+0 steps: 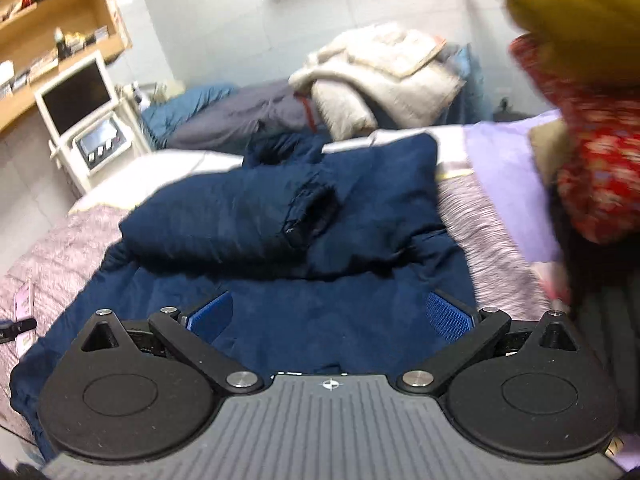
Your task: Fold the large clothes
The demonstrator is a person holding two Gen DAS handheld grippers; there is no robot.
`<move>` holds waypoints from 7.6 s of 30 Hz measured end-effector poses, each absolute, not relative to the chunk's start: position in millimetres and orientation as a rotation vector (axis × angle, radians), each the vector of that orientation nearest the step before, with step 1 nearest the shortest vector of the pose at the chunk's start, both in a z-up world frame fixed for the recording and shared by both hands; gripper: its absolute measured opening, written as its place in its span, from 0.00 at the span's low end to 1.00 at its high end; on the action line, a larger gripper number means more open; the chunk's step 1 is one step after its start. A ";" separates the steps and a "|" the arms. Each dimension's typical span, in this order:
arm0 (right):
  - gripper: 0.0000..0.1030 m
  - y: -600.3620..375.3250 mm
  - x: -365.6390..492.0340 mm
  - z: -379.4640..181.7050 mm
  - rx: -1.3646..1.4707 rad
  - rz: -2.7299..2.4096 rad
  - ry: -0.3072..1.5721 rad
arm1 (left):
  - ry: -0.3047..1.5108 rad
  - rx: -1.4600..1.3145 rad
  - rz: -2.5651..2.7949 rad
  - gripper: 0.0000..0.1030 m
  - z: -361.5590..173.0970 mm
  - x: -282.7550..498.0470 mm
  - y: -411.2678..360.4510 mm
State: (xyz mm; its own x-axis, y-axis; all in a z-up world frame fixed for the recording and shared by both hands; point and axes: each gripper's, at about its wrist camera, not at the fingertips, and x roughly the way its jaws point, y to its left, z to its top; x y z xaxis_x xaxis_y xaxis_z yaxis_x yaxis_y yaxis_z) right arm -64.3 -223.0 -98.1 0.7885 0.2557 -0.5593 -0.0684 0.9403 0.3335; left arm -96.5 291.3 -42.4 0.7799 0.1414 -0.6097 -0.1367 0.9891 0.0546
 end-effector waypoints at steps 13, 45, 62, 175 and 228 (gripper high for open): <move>0.99 -263.3 -117.2 -121.9 0.472 0.176 0.772 | 0.779 -0.074 0.107 1.00 -52.9 -120.0 312.6; 0.26 -266.5 -125.2 -112.3 0.610 0.359 1.037 | 0.832 -0.105 -0.175 0.70 -42.0 -86.8 273.9; 0.22 -274.8 71.7 11.9 0.552 0.345 0.609 | 0.610 -0.259 -0.148 0.67 49.5 110.8 279.3; 1.00 -180.0 247.8 -91.7 0.180 0.140 0.612 | 0.631 -0.153 -0.001 1.00 -32.3 288.9 249.5; 1.00 -293.2 84.8 -203.3 1.218 -0.056 0.646 | 0.929 -0.638 -0.189 1.00 -98.5 213.0 368.0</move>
